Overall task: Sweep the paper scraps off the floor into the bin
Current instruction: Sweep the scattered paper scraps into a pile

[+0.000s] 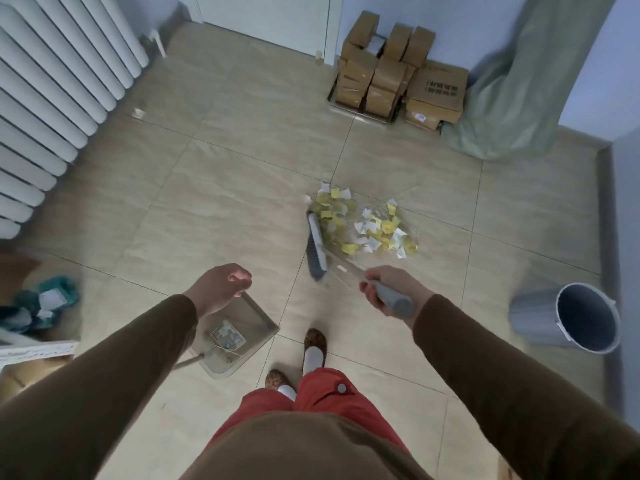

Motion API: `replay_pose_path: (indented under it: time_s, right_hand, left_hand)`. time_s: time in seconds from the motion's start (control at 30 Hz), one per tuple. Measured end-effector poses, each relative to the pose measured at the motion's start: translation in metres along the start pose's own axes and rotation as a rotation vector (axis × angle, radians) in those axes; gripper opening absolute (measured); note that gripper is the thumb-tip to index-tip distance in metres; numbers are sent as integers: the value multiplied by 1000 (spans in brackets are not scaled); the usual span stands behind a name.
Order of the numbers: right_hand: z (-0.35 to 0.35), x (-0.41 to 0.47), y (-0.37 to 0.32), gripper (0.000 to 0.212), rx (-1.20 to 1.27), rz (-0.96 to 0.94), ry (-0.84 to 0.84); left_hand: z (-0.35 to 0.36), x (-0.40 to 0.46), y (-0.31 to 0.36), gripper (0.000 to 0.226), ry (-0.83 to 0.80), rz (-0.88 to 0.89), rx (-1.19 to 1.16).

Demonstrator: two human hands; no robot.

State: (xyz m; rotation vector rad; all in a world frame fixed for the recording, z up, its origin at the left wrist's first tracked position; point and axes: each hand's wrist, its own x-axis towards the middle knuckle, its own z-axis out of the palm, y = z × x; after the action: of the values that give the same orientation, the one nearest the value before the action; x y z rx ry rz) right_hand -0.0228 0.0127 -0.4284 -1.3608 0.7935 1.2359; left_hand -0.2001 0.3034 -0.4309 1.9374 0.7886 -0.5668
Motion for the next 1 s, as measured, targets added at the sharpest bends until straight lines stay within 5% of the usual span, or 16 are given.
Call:
replay_pose_path:
  time_s: [0.1, 0.23, 0.47, 0.67, 0.87, 1.0]
  right_hand:
    - [-23, -33, 17, 13, -99, -31, 8]
    - [-49, -70, 38, 33, 68, -15, -92]
    - [17, -76, 77, 41, -102, -114, -145]
    - [93, -68, 103, 43, -140, -132, -206]
    - [127, -71, 129, 43, -260, -174, -224]
    - [136, -71, 135, 41, -236, -153, -220]
  left_hand:
    - [-11, -2, 4, 13, 20, 13, -9]
    - [-36, -8, 3, 24, 15, 34, 16]
    - [-98, -33, -42, 28, 20, 14, 103]
    - [-146, -83, -117, 64, -62, -180, 235]
    - [-148, -134, -191, 114, -284, -484, 77]
    - [-128, -154, -201, 108, -366, -576, -40]
